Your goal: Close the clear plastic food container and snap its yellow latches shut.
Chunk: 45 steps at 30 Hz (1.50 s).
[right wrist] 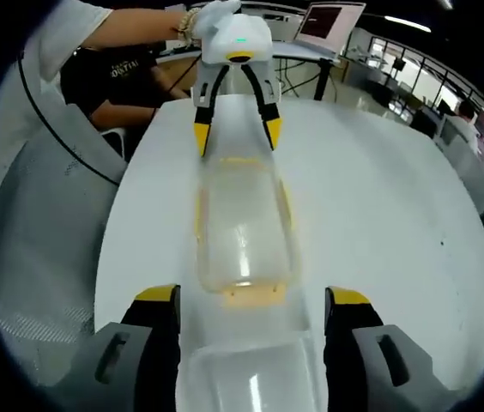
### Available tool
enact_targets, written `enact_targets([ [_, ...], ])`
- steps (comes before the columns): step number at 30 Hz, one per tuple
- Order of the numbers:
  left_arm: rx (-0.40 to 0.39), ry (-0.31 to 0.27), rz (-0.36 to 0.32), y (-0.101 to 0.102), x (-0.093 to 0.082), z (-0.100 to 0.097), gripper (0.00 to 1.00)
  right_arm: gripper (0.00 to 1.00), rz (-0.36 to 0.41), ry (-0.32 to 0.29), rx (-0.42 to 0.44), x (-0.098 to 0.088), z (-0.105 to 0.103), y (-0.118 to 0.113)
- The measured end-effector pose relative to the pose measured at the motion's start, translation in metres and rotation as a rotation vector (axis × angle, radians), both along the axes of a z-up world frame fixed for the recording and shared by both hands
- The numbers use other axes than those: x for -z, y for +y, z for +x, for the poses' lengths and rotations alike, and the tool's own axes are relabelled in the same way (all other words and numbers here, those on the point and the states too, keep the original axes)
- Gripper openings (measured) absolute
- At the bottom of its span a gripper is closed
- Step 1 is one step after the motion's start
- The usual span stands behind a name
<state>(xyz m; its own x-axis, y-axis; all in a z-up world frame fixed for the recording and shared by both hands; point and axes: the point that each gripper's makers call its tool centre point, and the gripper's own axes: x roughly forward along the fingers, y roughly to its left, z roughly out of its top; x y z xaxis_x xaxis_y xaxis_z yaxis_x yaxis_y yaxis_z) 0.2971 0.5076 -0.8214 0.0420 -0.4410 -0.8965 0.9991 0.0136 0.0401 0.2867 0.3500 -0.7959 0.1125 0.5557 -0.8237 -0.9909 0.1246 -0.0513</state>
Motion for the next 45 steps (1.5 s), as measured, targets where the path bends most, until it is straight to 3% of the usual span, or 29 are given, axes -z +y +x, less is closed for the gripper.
enact_targets([
  [6, 0.023, -0.005, 0.001, 0.000, 0.006, 0.007, 0.48, 0.65, -0.038, 0.001, -0.019, 0.013, 0.005, 0.001],
  [19, 0.036, 0.025, 0.004, 0.002, 0.013, 0.010, 0.47, 0.59, -0.069, 0.023, -0.046, 0.030, 0.007, 0.005],
  [24, 0.049, 0.026, 0.006, 0.003, 0.013, 0.010, 0.40, 0.57, -0.107, 0.007, -0.087, 0.040, 0.008, 0.003],
  [45, 0.044, 0.021, 0.020, -0.003, 0.015, 0.012, 0.37, 0.36, -0.148, 0.015, -0.116, 0.044, 0.008, 0.000],
])
